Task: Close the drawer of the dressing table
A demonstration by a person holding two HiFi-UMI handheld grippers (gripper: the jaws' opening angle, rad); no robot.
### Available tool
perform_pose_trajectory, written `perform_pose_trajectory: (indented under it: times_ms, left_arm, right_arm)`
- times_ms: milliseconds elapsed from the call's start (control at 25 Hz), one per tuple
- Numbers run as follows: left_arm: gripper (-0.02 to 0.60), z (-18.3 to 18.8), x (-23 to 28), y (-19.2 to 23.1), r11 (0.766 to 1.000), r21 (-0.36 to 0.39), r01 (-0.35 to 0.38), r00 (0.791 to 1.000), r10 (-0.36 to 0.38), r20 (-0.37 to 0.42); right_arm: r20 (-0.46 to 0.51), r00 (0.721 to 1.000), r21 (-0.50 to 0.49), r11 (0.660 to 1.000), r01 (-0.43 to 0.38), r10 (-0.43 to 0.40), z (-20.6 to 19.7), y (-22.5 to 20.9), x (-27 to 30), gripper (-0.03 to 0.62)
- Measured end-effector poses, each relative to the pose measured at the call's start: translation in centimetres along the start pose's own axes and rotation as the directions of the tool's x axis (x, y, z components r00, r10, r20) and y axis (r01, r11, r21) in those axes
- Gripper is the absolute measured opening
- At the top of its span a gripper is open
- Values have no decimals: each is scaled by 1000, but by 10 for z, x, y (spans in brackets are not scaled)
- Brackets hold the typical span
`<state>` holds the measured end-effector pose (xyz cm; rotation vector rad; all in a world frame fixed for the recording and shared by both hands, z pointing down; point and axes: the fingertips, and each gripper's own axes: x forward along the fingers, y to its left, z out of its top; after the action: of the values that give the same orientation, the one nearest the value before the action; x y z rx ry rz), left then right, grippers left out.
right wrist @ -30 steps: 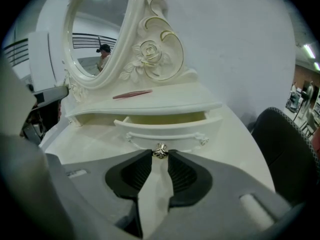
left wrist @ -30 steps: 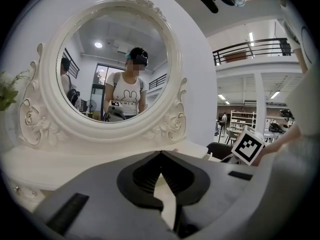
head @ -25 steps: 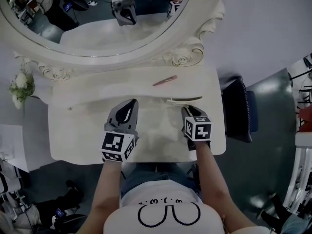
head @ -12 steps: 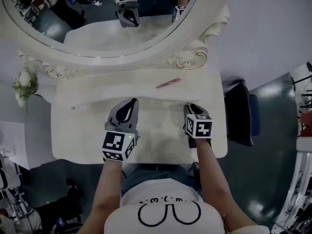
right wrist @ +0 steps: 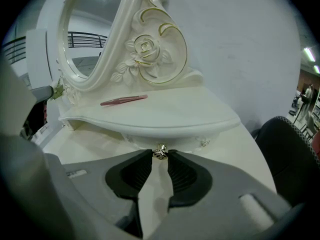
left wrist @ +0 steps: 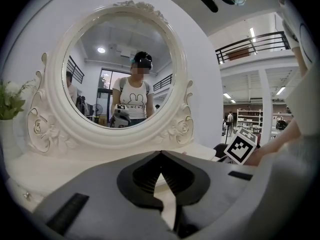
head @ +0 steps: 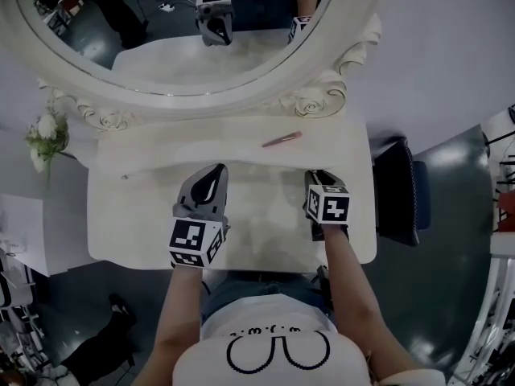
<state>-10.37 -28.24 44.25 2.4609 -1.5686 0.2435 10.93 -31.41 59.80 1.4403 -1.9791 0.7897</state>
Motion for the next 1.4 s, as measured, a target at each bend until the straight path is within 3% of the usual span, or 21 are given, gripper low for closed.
perform_pose_trajectory:
  times_ms: [320, 360, 440, 520, 600, 720, 1000, 1280, 1320, 1400]
  left_arm:
    - [-3, 2, -5, 0, 1000, 0, -5, 1000, 5, 3]
    - [-2, 2, -5, 0, 1000, -1, -4, 1000, 4, 3]
    - [-3, 2, -5, -2, 1000, 0, 0, 1000, 0, 5]
    - [-3, 2, -5, -4, 1000, 1, 5, 1000, -5, 7]
    - [-3, 2, -6, -7, 1000, 2, 13, 1000, -13, 8]
    - [-2, 2, -6, -11, 1000, 1, 28, 1000, -28, 11]
    - [-2, 9, -7, -24, 998, 4, 68, 997, -68, 30]
    - [-3, 13, -12, -39, 994, 11, 107, 993, -108, 45]
    - [-3, 14, -13, -40, 994, 11, 111, 993, -111, 47]
    - [-3, 15, -15, -43, 993, 12, 116, 992, -117, 53]
  right_arm:
    - [9, 999, -42, 999, 31, -31, 2, 0, 3, 102]
    - [9, 999, -43, 999, 32, -32, 1, 1, 3, 128]
    - [13, 1000, -25, 1000, 18, -18, 1, 3, 4, 265]
    - [39, 999, -10, 1000, 9, -8, 3, 3, 1, 335]
    - [70, 998, -6, 1000, 5, -5, 5, 4, -3, 398]
    - [91, 996, 6, 1000, 1, -2, 5, 4, -11, 422]
    - [102, 995, 20, 1000, -6, 4, 6, 5, -41, 426]
    - [139, 990, 47, 999, -4, -2, 12, 3, -79, 386]
    - [150, 989, 41, 999, -1, -5, 14, 3, -86, 364]
    - [183, 983, 15, 1000, 16, -18, 19, 3, -101, 236]
